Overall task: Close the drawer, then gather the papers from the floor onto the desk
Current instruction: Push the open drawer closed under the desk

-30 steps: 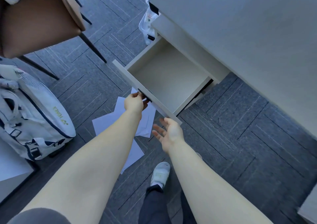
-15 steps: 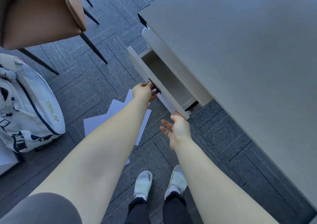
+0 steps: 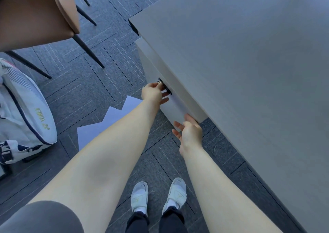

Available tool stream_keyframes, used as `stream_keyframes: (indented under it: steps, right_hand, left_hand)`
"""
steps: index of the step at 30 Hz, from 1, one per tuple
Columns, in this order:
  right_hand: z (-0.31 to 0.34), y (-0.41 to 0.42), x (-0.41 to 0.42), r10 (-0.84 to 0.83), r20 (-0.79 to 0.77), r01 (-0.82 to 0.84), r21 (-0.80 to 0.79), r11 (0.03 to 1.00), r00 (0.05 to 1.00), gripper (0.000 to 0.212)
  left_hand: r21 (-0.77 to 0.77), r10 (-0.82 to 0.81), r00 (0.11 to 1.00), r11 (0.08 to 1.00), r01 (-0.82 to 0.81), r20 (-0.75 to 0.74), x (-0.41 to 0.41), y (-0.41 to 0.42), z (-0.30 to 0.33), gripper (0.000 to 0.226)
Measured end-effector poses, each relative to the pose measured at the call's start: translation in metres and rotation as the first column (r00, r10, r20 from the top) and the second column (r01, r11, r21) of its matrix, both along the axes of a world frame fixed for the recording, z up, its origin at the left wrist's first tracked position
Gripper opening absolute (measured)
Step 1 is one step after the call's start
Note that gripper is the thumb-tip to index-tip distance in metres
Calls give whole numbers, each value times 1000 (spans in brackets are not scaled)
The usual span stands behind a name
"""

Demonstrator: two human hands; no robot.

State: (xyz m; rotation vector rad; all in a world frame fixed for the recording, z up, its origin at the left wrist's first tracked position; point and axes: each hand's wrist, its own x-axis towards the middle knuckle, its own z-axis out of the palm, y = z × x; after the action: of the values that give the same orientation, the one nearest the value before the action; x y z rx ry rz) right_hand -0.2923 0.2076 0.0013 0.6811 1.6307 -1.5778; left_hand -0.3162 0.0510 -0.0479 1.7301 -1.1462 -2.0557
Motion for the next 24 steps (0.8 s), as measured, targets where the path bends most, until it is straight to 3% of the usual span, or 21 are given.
stream_keyframes:
  steps: [5, 8, 10, 12, 14, 17, 19, 21, 24]
  right_hand:
    - [-1, -4, 2, 8, -18, -8, 18, 1000, 1000, 46]
    - [-2, -2, 2, 101, -58, -96, 77, 992, 993, 45]
    - [-4, 0, 1, 204, -94, -188, 150, 971, 974, 47]
    - [-8, 1, -1, 279, -123, -251, 204, 946, 952, 48]
    - [-11, 0, -2, 322, -143, -284, 235, 929, 936, 50]
    - [-14, 0, -2, 337, -152, -295, 246, 923, 929, 49]
    - [-16, 0, -1, 367, -165, -317, 264, 911, 916, 49]
    - [-18, 0, -2, 380, -178, -325, 272, 906, 908, 49]
    - [-21, 1, -2, 366, -174, -316, 259, 913, 914, 49]
  left_hand:
    - [-55, -36, 999, 998, 37, 14, 3, -3, -2, 7]
    - [-261, -201, 971, 938, 228, 126, 8, -5, -6, 28]
    - [-461, -333, 886, 762, 455, 323, 12, -10, -11, 34]
    - [-557, -391, 730, 475, 682, 560, 15, -13, -17, 28]
    - [-537, -367, 582, 227, 812, 725, 17, -17, -20, 22]
    - [-450, -336, 432, 26, 893, 837, 19, -21, -19, 19]
    - [-426, -356, 391, -23, 904, 849, 21, -23, -19, 33]
    - [-455, -373, 418, -12, 890, 828, 21, -23, -17, 35]
    - [-537, -428, 531, 120, 835, 731, 22, -27, -20, 26]
